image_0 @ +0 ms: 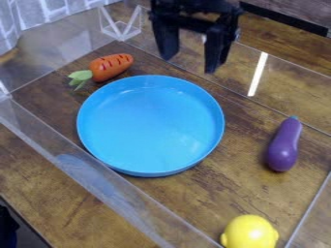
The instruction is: Remove the purple eggplant from the blue tray and put it on the table
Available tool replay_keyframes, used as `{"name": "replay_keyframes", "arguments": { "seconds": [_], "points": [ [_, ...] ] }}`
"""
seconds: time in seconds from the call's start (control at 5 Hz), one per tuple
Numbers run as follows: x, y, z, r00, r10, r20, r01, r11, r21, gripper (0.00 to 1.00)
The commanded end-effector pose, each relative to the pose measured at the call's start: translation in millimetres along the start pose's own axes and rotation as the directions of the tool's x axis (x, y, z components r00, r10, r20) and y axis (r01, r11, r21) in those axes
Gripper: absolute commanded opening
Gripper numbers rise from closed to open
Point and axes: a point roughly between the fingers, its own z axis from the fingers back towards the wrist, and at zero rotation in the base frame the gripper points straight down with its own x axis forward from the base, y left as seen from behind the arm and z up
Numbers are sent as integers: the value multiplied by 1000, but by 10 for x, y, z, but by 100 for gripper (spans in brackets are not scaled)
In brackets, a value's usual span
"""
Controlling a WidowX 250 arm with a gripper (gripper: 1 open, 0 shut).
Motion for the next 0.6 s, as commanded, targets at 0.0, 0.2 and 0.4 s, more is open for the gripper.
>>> {"name": "replay_keyframes", "arguments": {
  "seconds": [0.0, 0.2, 0.4],
  "points": [
    [-35, 90, -73, 999, 38, 39, -38, 999, -6, 100],
    [-17, 94, -135, 998, 44, 51, -44, 999, -6, 100],
    [-98, 12, -165, 996, 85, 41, -85, 996, 1, 100]
  ]
}}
